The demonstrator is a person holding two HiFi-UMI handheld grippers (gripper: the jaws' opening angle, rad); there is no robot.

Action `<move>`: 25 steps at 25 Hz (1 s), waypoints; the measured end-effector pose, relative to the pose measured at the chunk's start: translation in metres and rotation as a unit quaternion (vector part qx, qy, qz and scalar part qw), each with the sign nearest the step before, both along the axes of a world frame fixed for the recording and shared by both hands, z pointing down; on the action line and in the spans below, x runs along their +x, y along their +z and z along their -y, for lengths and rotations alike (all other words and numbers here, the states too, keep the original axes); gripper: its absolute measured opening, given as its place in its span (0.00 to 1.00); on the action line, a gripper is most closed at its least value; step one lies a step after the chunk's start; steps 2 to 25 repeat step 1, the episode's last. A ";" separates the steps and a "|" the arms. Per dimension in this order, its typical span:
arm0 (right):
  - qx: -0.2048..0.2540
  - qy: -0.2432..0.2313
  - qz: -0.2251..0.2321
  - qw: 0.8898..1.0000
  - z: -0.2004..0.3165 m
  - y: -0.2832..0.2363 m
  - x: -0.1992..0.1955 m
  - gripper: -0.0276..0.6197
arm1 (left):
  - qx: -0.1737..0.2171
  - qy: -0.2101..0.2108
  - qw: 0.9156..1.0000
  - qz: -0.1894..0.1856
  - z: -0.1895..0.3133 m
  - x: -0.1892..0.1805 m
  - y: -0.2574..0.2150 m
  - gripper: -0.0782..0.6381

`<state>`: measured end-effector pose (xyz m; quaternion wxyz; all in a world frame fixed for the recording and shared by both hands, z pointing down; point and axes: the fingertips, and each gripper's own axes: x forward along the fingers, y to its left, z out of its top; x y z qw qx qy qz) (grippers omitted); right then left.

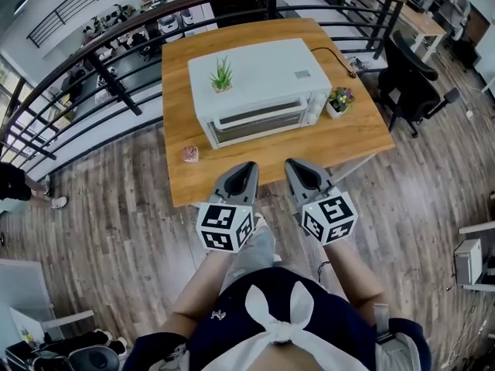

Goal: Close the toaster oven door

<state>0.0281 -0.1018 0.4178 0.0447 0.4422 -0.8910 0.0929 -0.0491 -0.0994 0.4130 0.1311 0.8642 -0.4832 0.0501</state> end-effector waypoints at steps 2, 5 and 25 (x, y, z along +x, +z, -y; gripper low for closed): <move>-0.001 0.000 -0.001 1.000 -0.002 0.001 0.000 0.05 | 0.000 0.000 1.000 0.000 -0.001 0.000 0.000 0.15; -0.001 0.000 -0.001 1.000 -0.002 0.001 0.000 0.05 | 0.000 0.000 1.000 0.000 -0.001 0.000 0.000 0.15; -0.001 0.000 -0.001 1.000 -0.002 0.001 0.000 0.05 | 0.000 0.000 1.000 0.000 -0.001 0.000 0.000 0.15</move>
